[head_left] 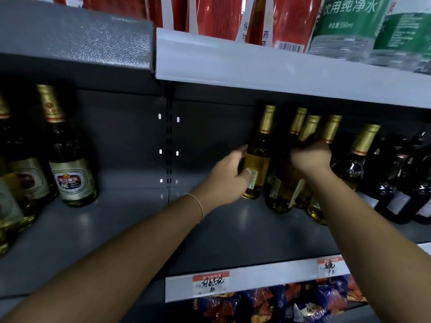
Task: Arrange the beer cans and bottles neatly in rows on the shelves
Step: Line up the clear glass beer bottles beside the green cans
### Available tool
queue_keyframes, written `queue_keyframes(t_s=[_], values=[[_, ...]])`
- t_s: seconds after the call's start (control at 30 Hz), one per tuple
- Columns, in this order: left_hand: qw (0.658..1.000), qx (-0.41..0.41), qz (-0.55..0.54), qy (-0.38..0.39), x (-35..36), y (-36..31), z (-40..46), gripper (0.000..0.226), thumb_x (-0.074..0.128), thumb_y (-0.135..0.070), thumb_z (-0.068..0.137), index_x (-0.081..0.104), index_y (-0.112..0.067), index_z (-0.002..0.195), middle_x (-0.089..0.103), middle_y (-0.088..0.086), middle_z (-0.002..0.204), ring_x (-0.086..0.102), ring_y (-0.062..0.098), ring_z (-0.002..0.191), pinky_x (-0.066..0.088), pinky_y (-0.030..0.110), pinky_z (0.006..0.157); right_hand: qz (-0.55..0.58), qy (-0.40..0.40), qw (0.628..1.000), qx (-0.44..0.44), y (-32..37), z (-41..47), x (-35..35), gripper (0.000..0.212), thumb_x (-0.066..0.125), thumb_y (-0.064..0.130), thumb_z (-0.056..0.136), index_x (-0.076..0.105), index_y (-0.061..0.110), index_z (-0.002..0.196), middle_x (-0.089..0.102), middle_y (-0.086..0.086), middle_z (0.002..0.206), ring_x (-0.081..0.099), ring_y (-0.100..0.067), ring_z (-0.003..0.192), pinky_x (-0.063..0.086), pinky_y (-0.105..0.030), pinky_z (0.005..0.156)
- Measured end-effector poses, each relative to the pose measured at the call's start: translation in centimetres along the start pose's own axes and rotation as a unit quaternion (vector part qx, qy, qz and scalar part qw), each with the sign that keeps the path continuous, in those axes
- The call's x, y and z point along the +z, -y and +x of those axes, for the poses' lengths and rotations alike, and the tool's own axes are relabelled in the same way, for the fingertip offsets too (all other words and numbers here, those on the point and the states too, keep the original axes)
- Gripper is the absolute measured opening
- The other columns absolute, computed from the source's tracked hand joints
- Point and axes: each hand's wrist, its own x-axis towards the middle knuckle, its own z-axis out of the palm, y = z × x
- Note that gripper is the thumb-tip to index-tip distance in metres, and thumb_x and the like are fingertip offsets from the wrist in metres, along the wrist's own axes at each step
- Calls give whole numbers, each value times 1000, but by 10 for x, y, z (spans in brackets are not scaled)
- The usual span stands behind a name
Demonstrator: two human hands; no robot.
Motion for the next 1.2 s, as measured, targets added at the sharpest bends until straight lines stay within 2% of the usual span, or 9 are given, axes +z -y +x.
queue_keyframes(t_s=[0.23, 0.37, 0.47, 0.6, 0.73, 0.9, 1.07, 1.13, 1.2], values=[[1000, 2, 2, 9, 0, 3, -8, 57, 49, -15, 96, 27, -20, 149, 38, 0, 151, 35, 14, 138, 33, 36, 114, 56, -77, 991, -99, 14, -28, 13, 49, 70, 48, 80, 64, 9, 110, 67, -15, 107, 62, -37, 107, 54, -49, 92], [999, -10, 1, 31, -3, 6, -15, 60, 53, -14, 96, 27, -17, 149, 37, 3, 151, 36, 15, 139, 32, 32, 115, 72, -101, 978, -165, 24, -54, 13, 52, 60, 61, 73, 66, 13, 93, 68, -14, 83, 66, -35, 93, 56, -46, 82], [999, -23, 15, 46, -9, 10, -23, 64, 57, -17, 95, 25, -16, 150, 36, 2, 152, 35, 15, 139, 31, 29, 114, 109, -83, 972, -192, 41, -75, 14, 36, 73, 48, 79, 70, 12, 84, 66, -7, 64, 67, -26, 73, 56, -38, 73], [995, -57, -3, 82, -23, 21, -38, 73, 65, -16, 84, 29, -18, 148, 41, 2, 148, 37, 14, 137, 34, 27, 110, 154, -43, 970, -184, 69, -104, 21, 35, 82, 43, 72, 67, 12, 70, 67, -6, 63, 68, -25, 67, 58, -43, 70], [992, -62, -33, 101, -45, 33, -65, 66, 75, -23, 71, 45, -26, 130, 61, -6, 122, 56, 7, 115, 48, 36, 100, 181, -8, 964, -195, 99, -135, 37, 30, 88, 35, 66, 65, 16, 71, 68, 2, 67, 68, -19, 68, 57, -36, 66], [997, -72, -20, 28, -82, 43, -99, 72, 83, -47, 65, 47, -31, 125, 65, -13, 116, 61, 1, 107, 54, 37, 93, 201, 33, 959, -198, 133, -170, 65, 34, 89, 37, 66, 60, 20, 59, 62, 7, 58, 63, -13, 58, 51, -30, 56], [991, -109, 39, -71, -114, 52, -130, 76, 83, -62, 53, 49, -35, 115, 65, -19, 105, 61, -6, 97, 56, 29, 85, 215, 35, 958, -185, 170, -206, 90, 43, 88, 43, 61, 64, 10, 73, 60, 6, 59, 65, -17, 62, 56, -38, 60], [986, -119, 50, -108, -124, 56, -143, 78, 85, -64, 49, 48, -36, 112, 64, -20, 101, 61, -7, 93, 55, 22, 81, 226, 35, 958, -175, 185, -220, 98, 43, 89, 42, 61, 61, 12, 72, 59, 7, 59, 65, -18, 63, 56, -39, 62], [981, -125, 56, -136, -135, 60, -155, 78, 87, -60, 48, 47, -34, 109, 63, -21, 95, 60, -11, 84, 48, 6, 69, 242, 37, 955, -166, 198, -233, 106, 41, 90, 40, 60, 56, 17, 67, 57, 9, 58, 62, -15, 60, 53, -35, 59]])
